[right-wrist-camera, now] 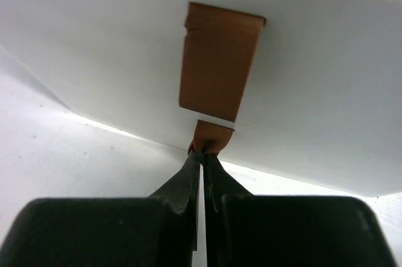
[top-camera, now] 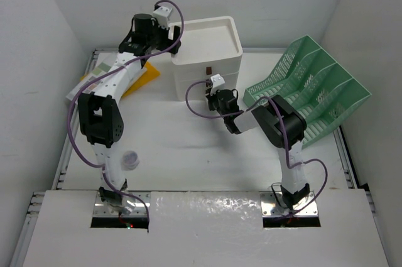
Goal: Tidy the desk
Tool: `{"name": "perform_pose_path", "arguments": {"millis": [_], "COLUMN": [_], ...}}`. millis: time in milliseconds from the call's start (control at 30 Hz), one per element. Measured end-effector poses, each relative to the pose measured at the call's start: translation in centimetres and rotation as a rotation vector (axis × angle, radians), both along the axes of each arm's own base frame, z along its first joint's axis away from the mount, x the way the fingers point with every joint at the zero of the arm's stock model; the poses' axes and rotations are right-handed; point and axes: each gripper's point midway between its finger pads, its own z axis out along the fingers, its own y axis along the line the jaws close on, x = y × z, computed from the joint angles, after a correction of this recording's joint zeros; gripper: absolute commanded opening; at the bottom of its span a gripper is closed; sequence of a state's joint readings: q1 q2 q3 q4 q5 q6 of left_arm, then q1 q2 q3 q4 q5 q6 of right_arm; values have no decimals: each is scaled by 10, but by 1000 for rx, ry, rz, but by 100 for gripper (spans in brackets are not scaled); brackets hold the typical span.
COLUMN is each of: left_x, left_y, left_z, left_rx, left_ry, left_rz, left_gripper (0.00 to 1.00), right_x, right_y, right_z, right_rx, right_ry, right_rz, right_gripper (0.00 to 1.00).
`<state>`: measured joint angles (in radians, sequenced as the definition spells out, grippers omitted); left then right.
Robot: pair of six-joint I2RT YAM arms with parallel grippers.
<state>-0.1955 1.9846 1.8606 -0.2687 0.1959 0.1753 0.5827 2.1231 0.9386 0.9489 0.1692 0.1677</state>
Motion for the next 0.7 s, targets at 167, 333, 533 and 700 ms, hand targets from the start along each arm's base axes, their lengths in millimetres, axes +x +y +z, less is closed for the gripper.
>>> {"name": "perform_pose_path", "arguments": {"millis": [167,333,533,700], "left_x": [0,0,0,0], "left_y": [0,0,0,-1], "left_z": [0,0,0,0], "left_rx": [0,0,2,0], "left_ry": [0,0,-1,0], "left_rz": [0,-1,-2,-10], "left_gripper": [88,88,88,88], "right_x": [-5,-12,-23,-37], "right_y": [1,1,9,4], "right_z": [4,7,10,6], "right_rx": [-8,-2,9,11], "right_ry": [28,37,53,76], "right_rz": [36,64,135,156], "right_gripper": [0,0,0,0]}}
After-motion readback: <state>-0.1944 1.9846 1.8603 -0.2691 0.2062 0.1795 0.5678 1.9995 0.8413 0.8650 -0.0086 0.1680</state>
